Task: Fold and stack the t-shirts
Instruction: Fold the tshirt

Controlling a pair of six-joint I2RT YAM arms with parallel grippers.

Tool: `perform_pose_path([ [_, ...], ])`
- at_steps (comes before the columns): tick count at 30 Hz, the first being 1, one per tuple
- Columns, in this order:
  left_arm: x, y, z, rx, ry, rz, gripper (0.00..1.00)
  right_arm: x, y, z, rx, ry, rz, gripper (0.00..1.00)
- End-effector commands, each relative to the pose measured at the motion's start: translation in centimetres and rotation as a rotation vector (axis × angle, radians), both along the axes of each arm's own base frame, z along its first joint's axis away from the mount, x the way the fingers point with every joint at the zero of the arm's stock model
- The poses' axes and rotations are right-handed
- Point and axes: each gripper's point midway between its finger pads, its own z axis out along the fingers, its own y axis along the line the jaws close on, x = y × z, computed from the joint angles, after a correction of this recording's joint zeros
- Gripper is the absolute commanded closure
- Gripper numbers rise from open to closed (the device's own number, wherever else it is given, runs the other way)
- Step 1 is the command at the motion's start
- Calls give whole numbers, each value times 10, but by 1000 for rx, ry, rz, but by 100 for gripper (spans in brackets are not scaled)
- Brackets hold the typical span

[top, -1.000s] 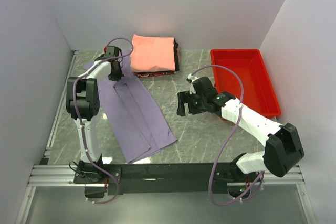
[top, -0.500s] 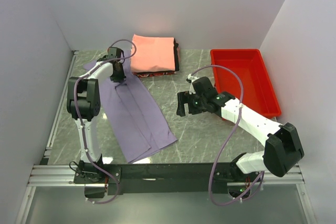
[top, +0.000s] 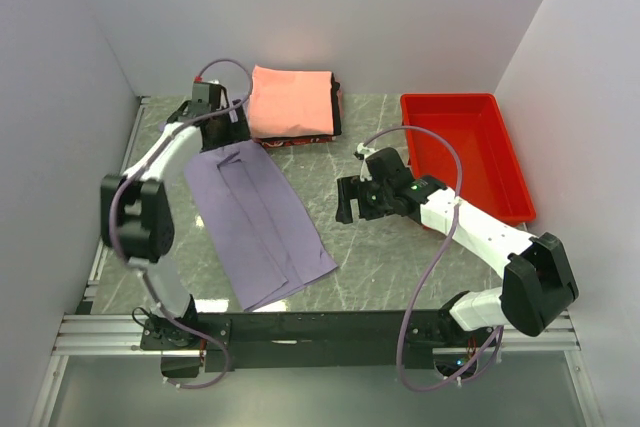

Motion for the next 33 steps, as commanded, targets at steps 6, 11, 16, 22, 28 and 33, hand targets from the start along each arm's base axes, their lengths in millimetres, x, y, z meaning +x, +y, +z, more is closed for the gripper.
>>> perform_pose_path([
  [6,-96,-59,81,-208,-201,29,1,-5,6,7,96,-9,-24,5],
  [11,-192,-75,55,-241,-132,72,1,-18,10,-3,131,36,-1,5],
  [16,-291,-106,6,-227,48,-53,0,-36,11,-20,131,85,21,5],
  [22,-381,-118,-49,-100,284,-122,4,-64,24,-39,105,146,65,5],
  [28,-404,-102,-73,129,354,-121,10,-83,40,-51,93,201,104,6],
  [33,-410,-85,-86,241,392,-97,13,-88,43,-58,79,230,106,9],
])
